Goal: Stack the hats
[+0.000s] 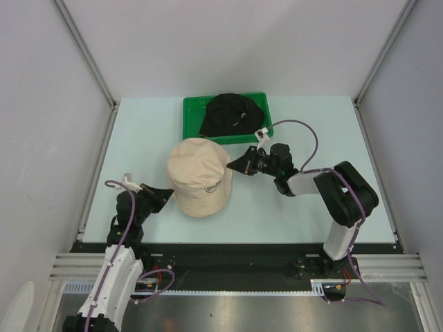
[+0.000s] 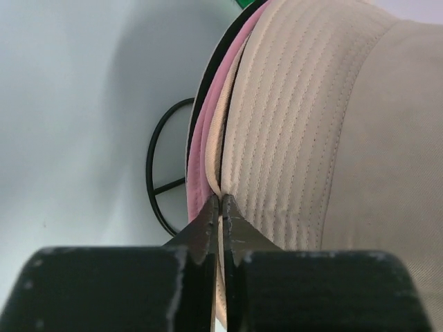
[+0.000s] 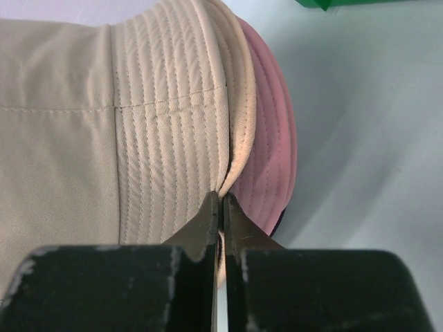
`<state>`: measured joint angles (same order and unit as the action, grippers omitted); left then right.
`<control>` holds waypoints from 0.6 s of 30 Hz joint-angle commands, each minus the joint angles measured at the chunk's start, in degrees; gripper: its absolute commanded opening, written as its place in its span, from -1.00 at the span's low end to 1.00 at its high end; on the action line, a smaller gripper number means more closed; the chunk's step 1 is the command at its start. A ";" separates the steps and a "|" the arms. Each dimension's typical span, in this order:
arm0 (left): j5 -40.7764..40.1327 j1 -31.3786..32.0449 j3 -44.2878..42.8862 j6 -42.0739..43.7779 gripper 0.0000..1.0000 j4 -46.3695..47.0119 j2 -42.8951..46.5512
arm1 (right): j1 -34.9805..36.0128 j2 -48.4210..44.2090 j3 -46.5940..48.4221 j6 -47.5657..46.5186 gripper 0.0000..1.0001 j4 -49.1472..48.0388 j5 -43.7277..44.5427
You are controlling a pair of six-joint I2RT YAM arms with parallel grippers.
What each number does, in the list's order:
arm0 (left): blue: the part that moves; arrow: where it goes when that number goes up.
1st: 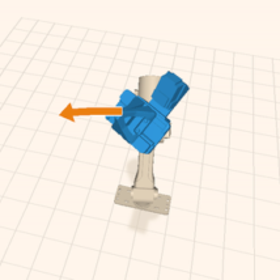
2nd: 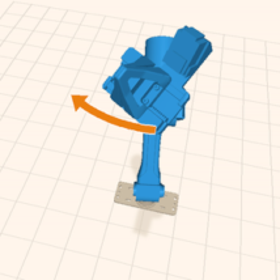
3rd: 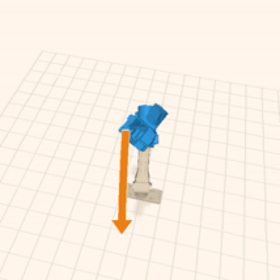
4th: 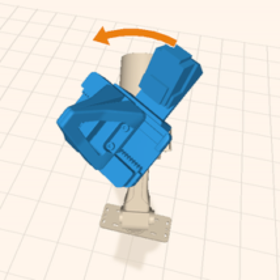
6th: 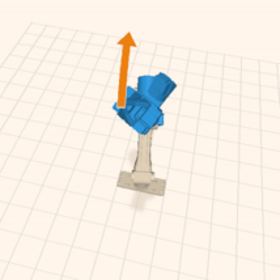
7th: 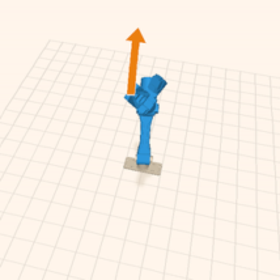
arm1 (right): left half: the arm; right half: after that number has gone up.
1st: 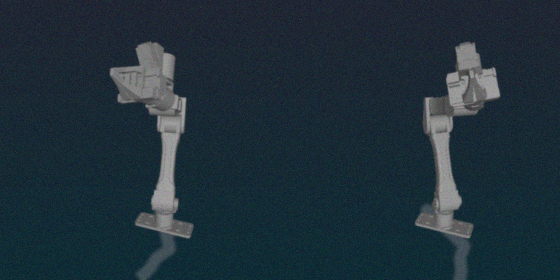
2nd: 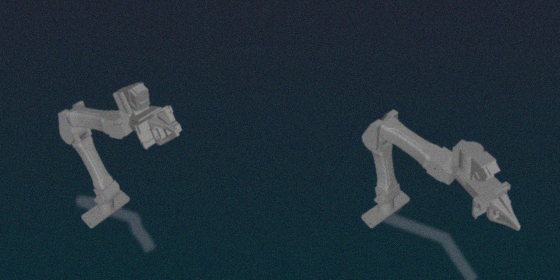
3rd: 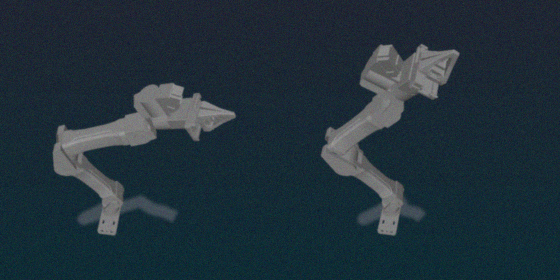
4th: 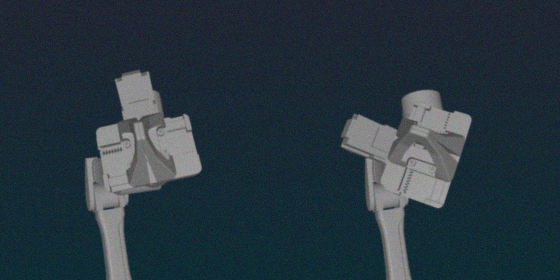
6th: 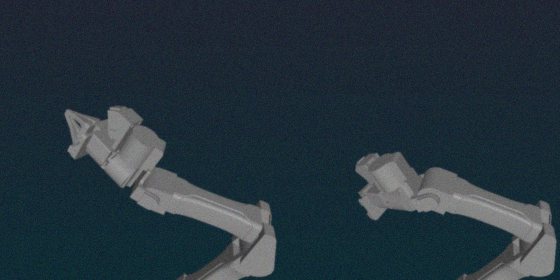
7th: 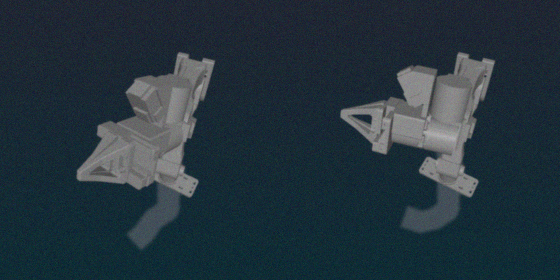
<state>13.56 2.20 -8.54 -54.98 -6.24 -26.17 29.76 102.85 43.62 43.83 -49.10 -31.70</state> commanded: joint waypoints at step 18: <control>-7.05 -0.18 -12.01 7.08 -0.86 6.69 -16.99 | 7.60 -3.25 -5.91 -4.89 -1.00 14.19 14.65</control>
<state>10.09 2.20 -13.78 -51.42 6.96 -45.21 36.86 100.62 40.27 42.24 -47.13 -18.87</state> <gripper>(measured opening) 0.008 0.018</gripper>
